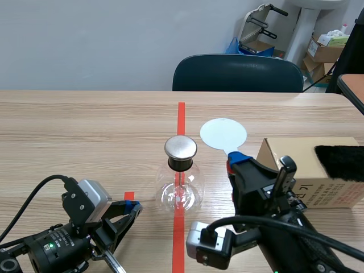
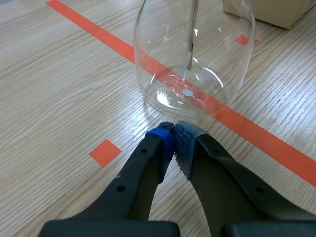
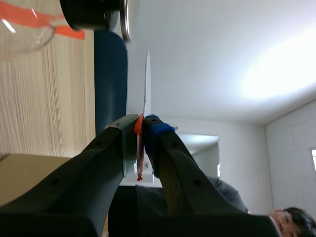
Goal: Do the electroscope experiment
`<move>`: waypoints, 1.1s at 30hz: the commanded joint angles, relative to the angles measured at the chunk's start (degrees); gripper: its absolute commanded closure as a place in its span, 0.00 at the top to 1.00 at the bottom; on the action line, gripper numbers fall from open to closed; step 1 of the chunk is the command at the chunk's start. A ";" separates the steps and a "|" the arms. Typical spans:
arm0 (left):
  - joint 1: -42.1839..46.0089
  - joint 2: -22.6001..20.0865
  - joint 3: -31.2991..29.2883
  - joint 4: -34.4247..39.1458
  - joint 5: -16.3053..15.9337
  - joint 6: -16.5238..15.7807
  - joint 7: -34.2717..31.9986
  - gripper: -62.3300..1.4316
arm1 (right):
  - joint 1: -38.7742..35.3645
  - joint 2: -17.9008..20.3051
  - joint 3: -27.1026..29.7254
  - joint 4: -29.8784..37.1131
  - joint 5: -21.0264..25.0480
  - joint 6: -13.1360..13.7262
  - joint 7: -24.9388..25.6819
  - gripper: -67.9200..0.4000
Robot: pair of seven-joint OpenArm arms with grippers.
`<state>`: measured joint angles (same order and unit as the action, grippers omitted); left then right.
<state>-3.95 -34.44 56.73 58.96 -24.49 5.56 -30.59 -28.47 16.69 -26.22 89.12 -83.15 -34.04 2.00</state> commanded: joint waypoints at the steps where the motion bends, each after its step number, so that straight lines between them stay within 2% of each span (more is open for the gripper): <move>1: 0.00 0.44 0.15 0.98 0.09 -0.13 -0.87 0.07 | 0.52 0.28 0.44 0.81 -0.02 -0.61 1.64 0.02; 8: 0.00 0.46 0.15 0.98 0.09 -0.13 -0.87 0.07 | 0.52 0.28 0.44 0.81 -0.02 -0.63 9.25 0.02; 13: 0.00 0.46 0.15 0.98 0.09 -0.13 -0.87 0.07 | 0.52 0.28 0.44 0.81 0.00 -0.63 12.66 0.02; 33: 0.00 0.46 0.15 0.98 0.09 -0.13 -0.87 0.07 | 0.52 0.28 0.44 0.81 -0.02 -0.63 13.18 0.02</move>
<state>-3.95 -34.44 56.73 58.96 -24.49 5.56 -30.59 -28.47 16.69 -26.22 89.12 -83.18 -34.04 15.40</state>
